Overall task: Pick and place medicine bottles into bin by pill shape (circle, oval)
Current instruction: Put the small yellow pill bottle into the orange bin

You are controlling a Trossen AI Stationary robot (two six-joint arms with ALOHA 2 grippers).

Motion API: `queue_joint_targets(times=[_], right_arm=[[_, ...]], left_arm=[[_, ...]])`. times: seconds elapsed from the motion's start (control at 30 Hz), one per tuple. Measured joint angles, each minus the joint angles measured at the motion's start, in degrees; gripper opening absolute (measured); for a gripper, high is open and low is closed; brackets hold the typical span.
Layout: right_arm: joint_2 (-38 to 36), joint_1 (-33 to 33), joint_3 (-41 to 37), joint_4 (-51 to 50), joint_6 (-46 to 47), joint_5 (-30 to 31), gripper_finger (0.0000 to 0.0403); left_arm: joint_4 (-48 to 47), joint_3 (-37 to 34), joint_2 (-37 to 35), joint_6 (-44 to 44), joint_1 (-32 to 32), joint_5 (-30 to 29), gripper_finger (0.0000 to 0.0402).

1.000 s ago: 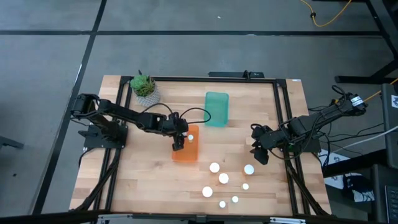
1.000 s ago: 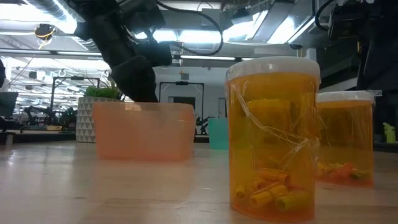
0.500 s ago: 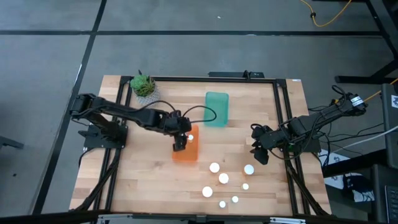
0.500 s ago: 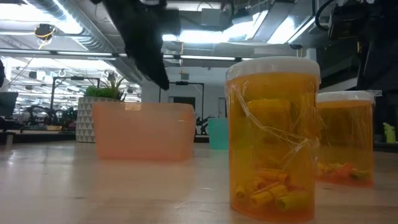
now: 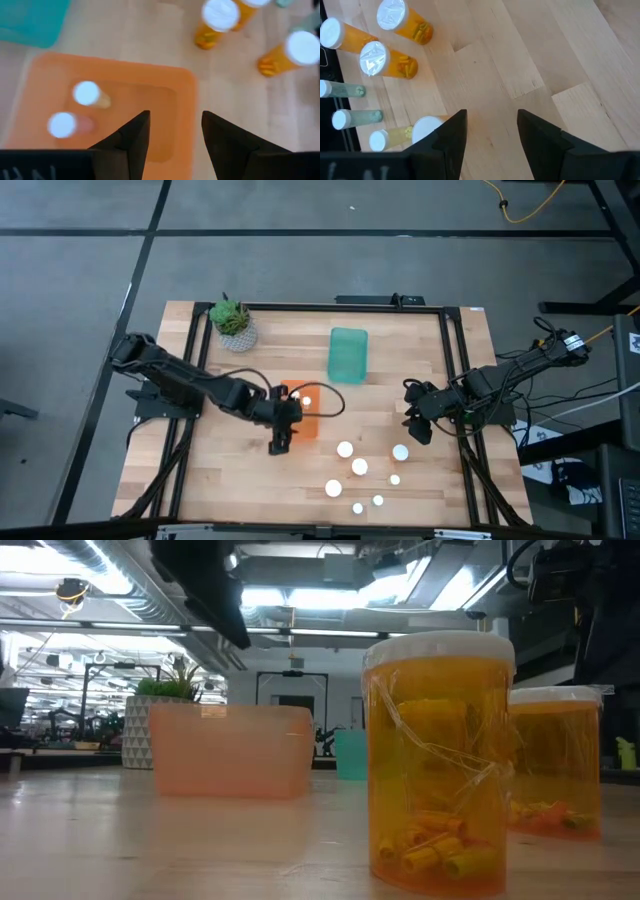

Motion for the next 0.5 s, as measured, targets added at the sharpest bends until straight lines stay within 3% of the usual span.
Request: queue_joint_targets(times=[0.3, 0.5], right_arm=[[0.00, -0.02, 0.01, 0.07, -1.77, 3.24, 0.0177], [0.02, 0.92, 3.26, 0.11, -1.87, -0.14, 0.0177]], left_arm=[[0.71, 0.01, 0.00, -0.10, -4.94, -4.06, 0.0171], [1.74, 0.01, 0.00, -0.10, -5.42, -5.66, 0.0171]])
